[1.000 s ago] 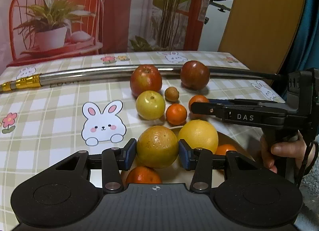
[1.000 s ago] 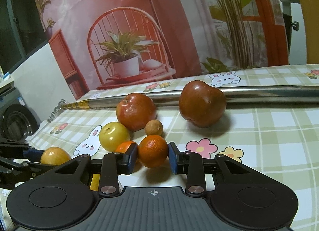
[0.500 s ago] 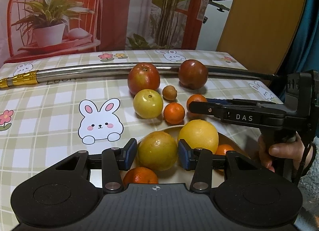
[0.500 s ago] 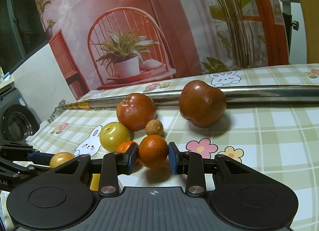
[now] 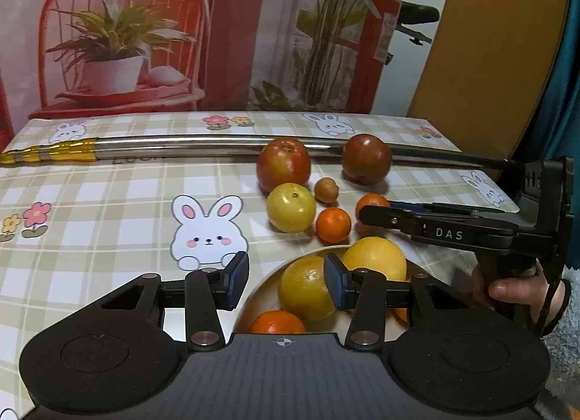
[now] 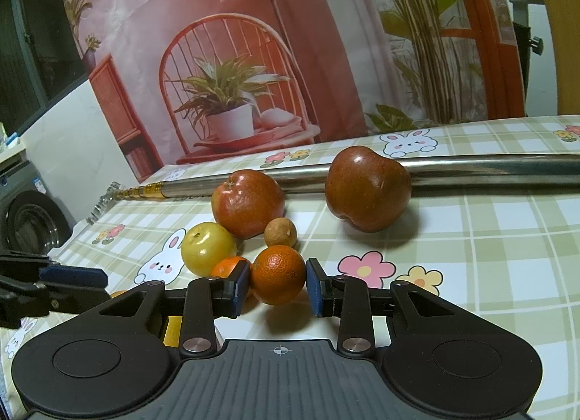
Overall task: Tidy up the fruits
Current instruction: 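Carry the yellow orange onto the plate and open left gripper while right gripper holds tangerine, then lower the tangerine onto the plate and open the right gripper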
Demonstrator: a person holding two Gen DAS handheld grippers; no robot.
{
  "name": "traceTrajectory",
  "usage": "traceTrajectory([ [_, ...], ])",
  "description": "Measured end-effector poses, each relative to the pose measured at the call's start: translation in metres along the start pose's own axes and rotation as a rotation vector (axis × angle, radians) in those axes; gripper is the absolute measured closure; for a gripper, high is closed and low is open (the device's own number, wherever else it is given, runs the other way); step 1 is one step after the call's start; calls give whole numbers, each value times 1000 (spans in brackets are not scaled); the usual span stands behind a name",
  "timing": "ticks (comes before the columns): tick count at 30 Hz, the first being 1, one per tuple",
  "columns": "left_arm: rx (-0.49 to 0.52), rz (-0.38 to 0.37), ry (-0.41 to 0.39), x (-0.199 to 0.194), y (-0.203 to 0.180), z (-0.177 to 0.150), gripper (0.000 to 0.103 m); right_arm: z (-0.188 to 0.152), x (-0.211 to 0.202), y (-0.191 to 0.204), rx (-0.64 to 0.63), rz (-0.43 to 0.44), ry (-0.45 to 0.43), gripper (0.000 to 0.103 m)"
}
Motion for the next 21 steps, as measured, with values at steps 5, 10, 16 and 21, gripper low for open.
traceTrajectory([
  [5, -19, 27, 0, -8, 10, -3, 55, 1, -1, 0, 4, -1, -2, 72],
  [10, -35, 54, 0, -19, 21, -3, 55, 2, -1, -2, 7, -6, -4, 72],
  [16, -63, 71, -2, -35, 31, -5, 55, 6, 1, -7, 42, -22, 21, 72],
  [21, -59, 103, -10, -47, 32, -5, 51, 11, -12, 7, 45, -5, 20, 72],
])
Point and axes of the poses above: each gripper's, at about its wrist camera, not at the fingertips, and x roughly the way its jaws point, y to its left, z to its top, the point moved 9 cm from there along x, roughly the way its jaws point, and after that the axes turned 2 degrees about z, right-handed, at the moved point
